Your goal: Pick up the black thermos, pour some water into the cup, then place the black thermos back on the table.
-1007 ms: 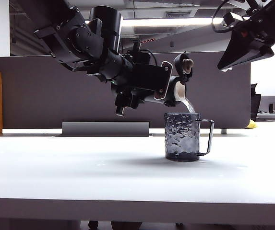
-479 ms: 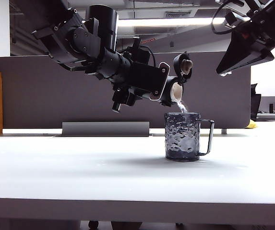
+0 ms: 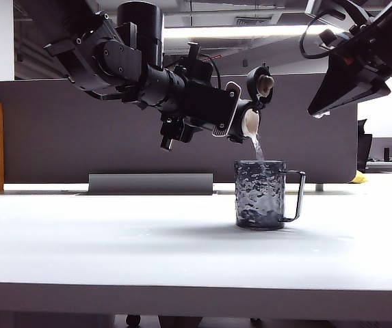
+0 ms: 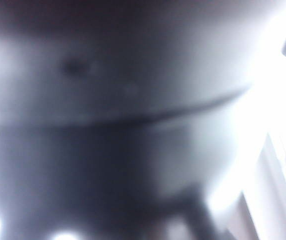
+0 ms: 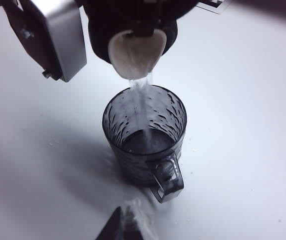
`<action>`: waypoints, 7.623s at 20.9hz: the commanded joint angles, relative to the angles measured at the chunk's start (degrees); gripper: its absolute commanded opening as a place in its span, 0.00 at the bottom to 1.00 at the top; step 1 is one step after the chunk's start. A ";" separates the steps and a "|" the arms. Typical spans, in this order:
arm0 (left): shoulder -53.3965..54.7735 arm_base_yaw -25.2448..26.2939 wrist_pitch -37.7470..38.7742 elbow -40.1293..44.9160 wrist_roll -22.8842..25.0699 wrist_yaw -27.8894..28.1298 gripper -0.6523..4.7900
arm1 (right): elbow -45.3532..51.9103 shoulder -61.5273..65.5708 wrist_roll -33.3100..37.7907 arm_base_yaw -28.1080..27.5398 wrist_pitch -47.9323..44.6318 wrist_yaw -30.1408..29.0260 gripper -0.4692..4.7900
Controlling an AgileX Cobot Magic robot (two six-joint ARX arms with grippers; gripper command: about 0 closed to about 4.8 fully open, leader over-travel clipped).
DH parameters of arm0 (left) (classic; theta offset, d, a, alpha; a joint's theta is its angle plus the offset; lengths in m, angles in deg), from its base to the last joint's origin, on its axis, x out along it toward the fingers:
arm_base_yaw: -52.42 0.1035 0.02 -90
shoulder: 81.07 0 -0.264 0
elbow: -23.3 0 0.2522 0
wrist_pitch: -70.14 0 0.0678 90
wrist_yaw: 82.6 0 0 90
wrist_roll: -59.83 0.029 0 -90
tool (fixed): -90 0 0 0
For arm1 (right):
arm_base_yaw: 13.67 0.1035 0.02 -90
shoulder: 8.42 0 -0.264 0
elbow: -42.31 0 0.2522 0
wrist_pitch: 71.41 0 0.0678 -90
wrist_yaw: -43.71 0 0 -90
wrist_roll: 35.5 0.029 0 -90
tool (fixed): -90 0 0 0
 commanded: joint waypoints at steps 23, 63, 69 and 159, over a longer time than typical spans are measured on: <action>-1.03 0.96 -7.04 -1.29 3.93 -3.80 0.11 | -0.26 -0.11 -1.44 0.20 -0.13 -3.58 0.08; -13.77 1.46 5.90 9.70 -99.25 2.27 0.11 | -0.31 -6.93 8.02 0.90 -9.86 -5.05 0.08; -15.37 4.74 -14.08 30.42 -110.29 -1.14 0.11 | -0.31 -4.15 7.82 10.32 -14.45 -2.73 0.08; -90.31 -7.93 34.88 75.36 -123.84 -9.35 0.11 | 46.10 -67.08 16.55 10.38 2.43 22.25 0.08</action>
